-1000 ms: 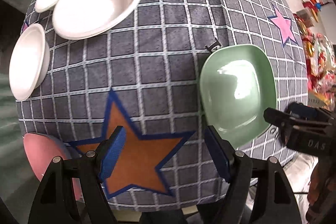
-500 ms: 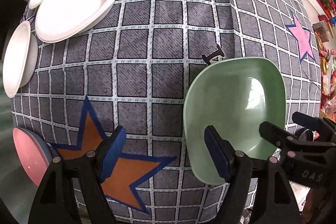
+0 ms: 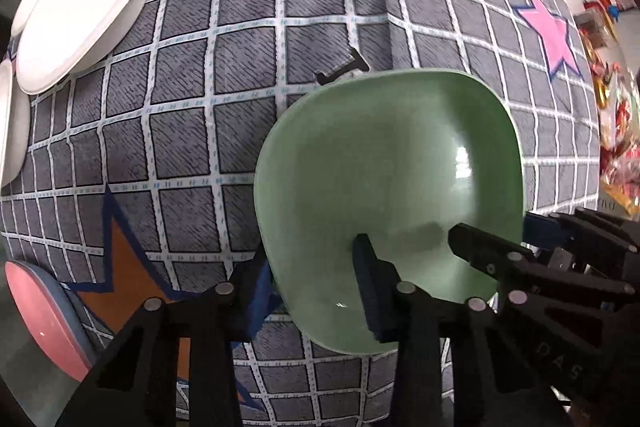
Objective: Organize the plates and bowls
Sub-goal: 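Lift the green plate and carry it toward the pink plate stack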
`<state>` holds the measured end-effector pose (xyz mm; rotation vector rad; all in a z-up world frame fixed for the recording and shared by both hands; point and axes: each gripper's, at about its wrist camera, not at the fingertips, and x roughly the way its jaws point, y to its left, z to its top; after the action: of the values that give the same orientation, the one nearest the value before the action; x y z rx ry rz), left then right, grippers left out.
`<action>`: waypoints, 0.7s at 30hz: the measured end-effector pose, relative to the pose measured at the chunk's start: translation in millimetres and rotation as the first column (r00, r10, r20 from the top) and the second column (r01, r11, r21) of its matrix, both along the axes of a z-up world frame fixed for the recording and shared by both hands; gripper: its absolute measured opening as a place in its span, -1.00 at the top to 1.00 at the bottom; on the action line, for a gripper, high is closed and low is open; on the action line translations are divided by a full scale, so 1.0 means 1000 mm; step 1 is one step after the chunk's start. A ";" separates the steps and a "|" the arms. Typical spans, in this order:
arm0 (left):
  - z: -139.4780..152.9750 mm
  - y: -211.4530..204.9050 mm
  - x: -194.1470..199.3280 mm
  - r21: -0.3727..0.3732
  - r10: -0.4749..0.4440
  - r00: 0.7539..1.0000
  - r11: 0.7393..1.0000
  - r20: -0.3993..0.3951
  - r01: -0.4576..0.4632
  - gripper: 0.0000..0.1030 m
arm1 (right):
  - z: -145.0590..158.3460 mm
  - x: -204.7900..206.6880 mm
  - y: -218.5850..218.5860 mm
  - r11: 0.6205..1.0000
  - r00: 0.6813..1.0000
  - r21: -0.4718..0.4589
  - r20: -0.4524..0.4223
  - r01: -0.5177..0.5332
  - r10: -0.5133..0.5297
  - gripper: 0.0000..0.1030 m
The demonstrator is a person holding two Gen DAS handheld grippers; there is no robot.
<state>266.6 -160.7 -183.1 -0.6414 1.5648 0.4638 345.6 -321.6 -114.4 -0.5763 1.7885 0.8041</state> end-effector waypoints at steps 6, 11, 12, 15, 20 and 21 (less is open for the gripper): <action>-0.007 -0.020 -0.009 -0.004 -0.011 1.000 1.000 -0.025 0.011 0.18 | -0.004 -0.032 -0.002 1.000 1.000 -0.013 -0.014 -0.004 0.003 0.26; -0.015 -0.031 -0.030 -0.006 -0.041 0.999 0.999 -0.031 0.041 0.19 | -0.008 -0.072 0.007 1.000 1.000 -0.017 -0.013 -0.014 0.014 0.26; -0.016 -0.032 -0.034 -0.007 -0.049 0.998 0.999 -0.031 0.049 0.19 | -0.008 -0.080 0.010 1.000 1.000 -0.019 -0.012 -0.010 0.009 0.26; -0.020 -0.039 -0.045 -0.025 -0.094 0.995 0.995 -0.030 0.093 0.20 | -0.011 -0.101 0.016 0.999 1.000 -0.037 -0.016 0.021 -0.021 0.26; -0.014 -0.041 -0.067 -0.043 -0.147 0.989 0.988 -0.024 0.146 0.20 | -0.006 -0.140 0.030 0.996 0.997 -0.061 -0.023 0.068 -0.069 0.26; -0.010 -0.041 -0.071 -0.037 -0.158 0.987 0.987 -0.018 0.157 0.20 | -0.002 -0.148 0.036 0.996 0.997 -0.060 -0.021 0.072 -0.074 0.26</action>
<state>195.4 -201.3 -193.3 -0.5362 1.6330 0.3253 197.4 -285.6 -116.8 -0.5388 1.8488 0.7123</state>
